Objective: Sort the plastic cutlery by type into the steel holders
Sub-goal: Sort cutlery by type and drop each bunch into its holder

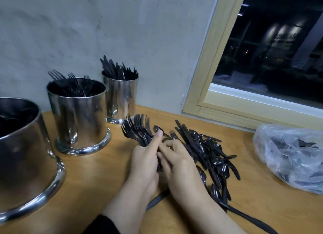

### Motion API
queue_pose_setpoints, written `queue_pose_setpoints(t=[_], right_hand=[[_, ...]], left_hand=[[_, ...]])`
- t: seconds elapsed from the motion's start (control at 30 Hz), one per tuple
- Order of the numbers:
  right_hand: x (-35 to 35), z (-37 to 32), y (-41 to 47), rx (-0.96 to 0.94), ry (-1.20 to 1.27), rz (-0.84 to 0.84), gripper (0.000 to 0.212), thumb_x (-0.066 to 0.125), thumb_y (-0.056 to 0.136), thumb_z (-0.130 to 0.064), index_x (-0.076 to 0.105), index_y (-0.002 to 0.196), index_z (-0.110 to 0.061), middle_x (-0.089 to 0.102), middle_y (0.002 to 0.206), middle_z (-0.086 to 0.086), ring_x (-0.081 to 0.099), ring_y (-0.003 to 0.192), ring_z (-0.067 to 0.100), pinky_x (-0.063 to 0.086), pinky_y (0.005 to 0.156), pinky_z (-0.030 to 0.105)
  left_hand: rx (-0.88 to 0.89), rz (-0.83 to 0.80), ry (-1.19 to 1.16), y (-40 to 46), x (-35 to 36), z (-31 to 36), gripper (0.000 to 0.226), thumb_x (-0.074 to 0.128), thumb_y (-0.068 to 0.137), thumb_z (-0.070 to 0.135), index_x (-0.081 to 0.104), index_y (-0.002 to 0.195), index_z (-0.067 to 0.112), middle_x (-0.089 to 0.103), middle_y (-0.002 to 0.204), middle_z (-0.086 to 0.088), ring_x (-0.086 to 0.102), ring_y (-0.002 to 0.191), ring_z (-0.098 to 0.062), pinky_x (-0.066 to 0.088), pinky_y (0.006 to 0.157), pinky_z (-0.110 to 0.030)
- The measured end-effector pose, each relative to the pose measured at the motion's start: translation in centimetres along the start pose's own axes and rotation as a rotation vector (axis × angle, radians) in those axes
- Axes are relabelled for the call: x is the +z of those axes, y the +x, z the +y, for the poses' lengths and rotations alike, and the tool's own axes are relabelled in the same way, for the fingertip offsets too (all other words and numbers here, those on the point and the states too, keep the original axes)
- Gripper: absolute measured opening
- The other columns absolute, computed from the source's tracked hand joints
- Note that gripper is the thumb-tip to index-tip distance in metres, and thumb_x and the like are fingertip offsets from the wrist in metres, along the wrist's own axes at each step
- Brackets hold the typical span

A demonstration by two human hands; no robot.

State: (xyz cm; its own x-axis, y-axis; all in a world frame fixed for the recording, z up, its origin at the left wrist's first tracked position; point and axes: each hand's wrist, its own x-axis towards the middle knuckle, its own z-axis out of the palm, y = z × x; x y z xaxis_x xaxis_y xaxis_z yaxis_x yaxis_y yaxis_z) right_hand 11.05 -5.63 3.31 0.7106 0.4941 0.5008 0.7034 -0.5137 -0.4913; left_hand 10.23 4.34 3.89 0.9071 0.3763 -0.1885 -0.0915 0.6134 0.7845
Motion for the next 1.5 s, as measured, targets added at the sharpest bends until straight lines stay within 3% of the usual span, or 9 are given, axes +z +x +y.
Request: queue_pose_setpoints(t=[0.17,0.3,0.47,0.6,0.77,1.03,1.17,1.4,1.5], right_hand=[[-1.7,0.5,0.0,0.008,0.01,0.063,0.029,0.05,0.103,-0.036,0.067,0.126,-0.031,0.053,0.114,-0.017,0.054,0.113,0.008,0.044,0.095,0.025],[-3.7,-0.3,1.4,0.121,0.117,0.099,0.039,0.058,0.093,-0.042,0.057,0.131,-0.034,0.059,0.117,-0.022,0.059,0.108,0.003,0.048,0.091,0.025],[-5.8,-2.6,4.3,0.165,0.214,-0.388,0.055,0.069,0.092,-0.036,0.045,0.141,-0.048,0.066,0.103,-0.031,0.065,0.087,0.003,0.048,0.08,0.018],[-5.0,-3.9,5.4,0.132,0.152,-0.502,0.028,0.071,0.092,-0.031,0.065,0.118,-0.041,0.071,0.086,-0.015,0.066,0.08,0.012,0.051,0.074,0.029],[-4.3,-4.7,5.9,0.158,0.236,-0.495,0.023,0.078,0.087,-0.027,0.067,0.106,-0.034,0.074,0.089,-0.002,0.067,0.086,0.025,0.053,0.083,0.045],[-4.8,-7.0,7.3,0.061,0.217,-0.564,0.047,0.078,0.08,-0.04,0.061,0.121,-0.055,0.072,0.106,-0.022,0.068,0.095,0.004,0.051,0.082,0.021],[-4.1,-7.9,7.6,0.067,0.276,-0.581,0.035,0.075,0.079,-0.047,0.067,0.113,-0.05,0.074,0.103,-0.001,0.069,0.091,0.036,0.057,0.081,0.054],[-3.7,-8.8,7.9,0.057,0.289,-0.513,0.006,0.072,0.09,-0.03,0.069,0.092,-0.025,0.072,0.082,0.01,0.063,0.06,0.026,0.052,0.056,0.042],[-3.6,-9.1,8.6,0.04,0.252,-0.44,0.004,0.071,0.089,-0.028,0.069,0.087,-0.027,0.071,0.078,0.008,0.065,0.067,0.037,0.054,0.064,0.049]], left_hand=[[-0.012,-0.053,0.039,0.3,-0.9,0.2,0.034,0.071,0.096,0.035,0.073,0.096,0.001,0.077,0.088,-0.016,0.076,0.083,-0.028,0.058,0.068,-0.034],[0.114,-0.252,0.241,-0.4,-2.7,1.4,0.029,0.065,0.1,0.03,0.069,0.079,0.011,0.062,0.069,-0.007,0.058,0.064,-0.025,0.05,0.067,-0.035],[0.101,-0.511,0.539,-0.6,-7.0,3.9,0.016,0.07,0.095,0.024,0.07,0.085,0.011,0.063,0.072,-0.004,0.062,0.073,-0.022,0.052,0.083,-0.044],[0.059,-0.575,0.758,-1.0,-8.6,4.5,0.009,0.071,0.094,0.01,0.07,0.097,0.018,0.069,0.081,0.003,0.066,0.076,-0.015,0.058,0.079,-0.032],[0.009,-0.59,0.747,-0.9,-8.9,4.5,0.005,0.068,0.093,0.013,0.068,0.094,0.018,0.06,0.075,-0.005,0.058,0.065,-0.02,0.053,0.069,-0.039],[-0.323,-0.755,0.482,-2.0,-8.8,5.6,0.02,0.052,0.095,0.011,0.068,0.084,0.016,0.038,0.053,0.003,0.036,0.045,-0.011,0.036,0.051,-0.026],[-0.385,-0.866,0.419,-2.1,-9.1,5.9,0.02,0.052,0.093,0.015,0.069,0.083,0.017,0.037,0.051,0.004,0.034,0.042,-0.009,0.032,0.049,-0.025],[-0.283,-0.854,0.389,-2.2,-9.3,6.5,0.021,0.053,0.098,0.017,0.065,0.082,0.013,0.043,0.052,0.003,0.038,0.041,-0.01,0.036,0.047,-0.024],[-0.125,-0.72,0.414,-2.1,-8.9,7.0,0.023,0.059,0.099,0.016,0.057,0.076,0.015,0.052,0.059,0.003,0.046,0.047,-0.012,0.037,0.054,-0.029]])
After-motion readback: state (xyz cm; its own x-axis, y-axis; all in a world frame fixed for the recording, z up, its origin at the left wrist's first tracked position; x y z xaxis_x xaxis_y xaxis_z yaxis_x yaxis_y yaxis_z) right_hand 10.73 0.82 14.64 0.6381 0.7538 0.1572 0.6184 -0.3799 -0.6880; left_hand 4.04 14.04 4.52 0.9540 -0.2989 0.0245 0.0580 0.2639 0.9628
